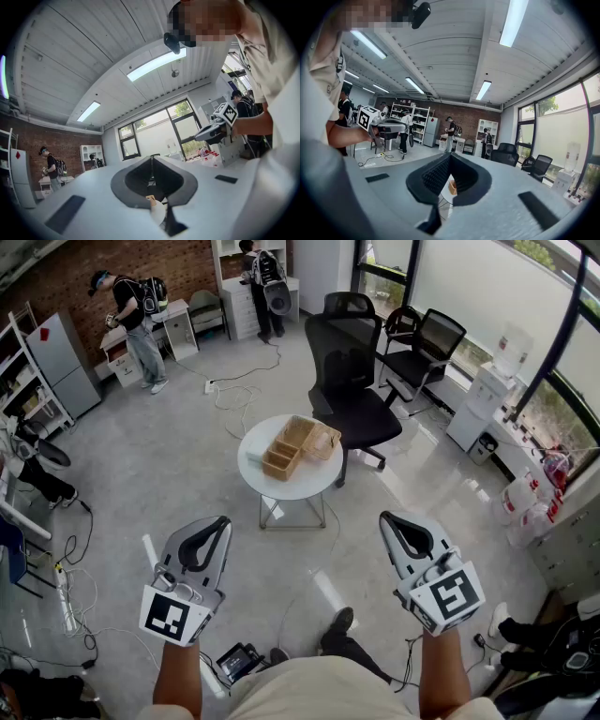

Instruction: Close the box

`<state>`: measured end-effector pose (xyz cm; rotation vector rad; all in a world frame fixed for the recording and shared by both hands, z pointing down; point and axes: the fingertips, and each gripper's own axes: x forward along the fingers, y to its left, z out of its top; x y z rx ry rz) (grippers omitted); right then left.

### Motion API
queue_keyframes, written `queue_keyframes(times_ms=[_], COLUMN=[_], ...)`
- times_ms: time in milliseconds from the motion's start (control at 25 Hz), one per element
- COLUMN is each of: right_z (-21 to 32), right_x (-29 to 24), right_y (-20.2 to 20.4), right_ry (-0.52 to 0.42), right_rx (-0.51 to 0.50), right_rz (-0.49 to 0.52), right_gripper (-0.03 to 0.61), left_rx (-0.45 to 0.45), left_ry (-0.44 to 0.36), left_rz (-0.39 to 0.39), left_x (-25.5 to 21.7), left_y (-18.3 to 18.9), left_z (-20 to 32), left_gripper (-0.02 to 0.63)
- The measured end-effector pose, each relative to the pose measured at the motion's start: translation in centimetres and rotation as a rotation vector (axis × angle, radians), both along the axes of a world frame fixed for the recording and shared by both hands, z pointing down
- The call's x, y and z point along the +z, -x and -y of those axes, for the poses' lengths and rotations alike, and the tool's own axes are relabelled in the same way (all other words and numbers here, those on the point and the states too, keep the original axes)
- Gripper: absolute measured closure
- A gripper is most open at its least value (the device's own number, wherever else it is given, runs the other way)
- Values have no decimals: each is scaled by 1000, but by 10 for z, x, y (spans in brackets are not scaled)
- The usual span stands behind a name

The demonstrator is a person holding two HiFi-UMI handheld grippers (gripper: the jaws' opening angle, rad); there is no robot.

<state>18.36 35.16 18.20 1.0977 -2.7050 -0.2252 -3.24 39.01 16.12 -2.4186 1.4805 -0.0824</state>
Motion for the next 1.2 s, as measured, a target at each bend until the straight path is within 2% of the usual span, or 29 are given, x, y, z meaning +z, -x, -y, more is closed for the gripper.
queue_keyframes(times_ms=[360, 520, 600, 760, 840, 920, 1200], right_z=[44, 82, 103, 146, 163, 178, 219], right_x=[11, 19, 23, 29, 31, 33, 37], right_y=[-17, -39, -51, -69, -73, -74, -64], right_ry=[11, 23, 35, 52, 60, 66, 74], right_rx=[-5, -13, -26, -60, -79, -95, -84], right_rz=[13, 63, 91, 111, 105, 97, 85], right_gripper=[589, 586, 586, 586, 586, 586, 586], left_rx=[-4, -2, -2, -20, -31, -37, -35], left_ry=[9, 104, 120, 62, 70, 107, 124], left_rz=[8, 34, 32, 0, 0, 6, 10], left_x=[7, 32, 37, 20, 20, 29, 37], left_y=[-18, -41, -57, -86, -95, -99, -89], left_z=[44, 79, 98, 141, 156, 166, 207], left_gripper=[600, 600, 600, 600, 600, 600, 600])
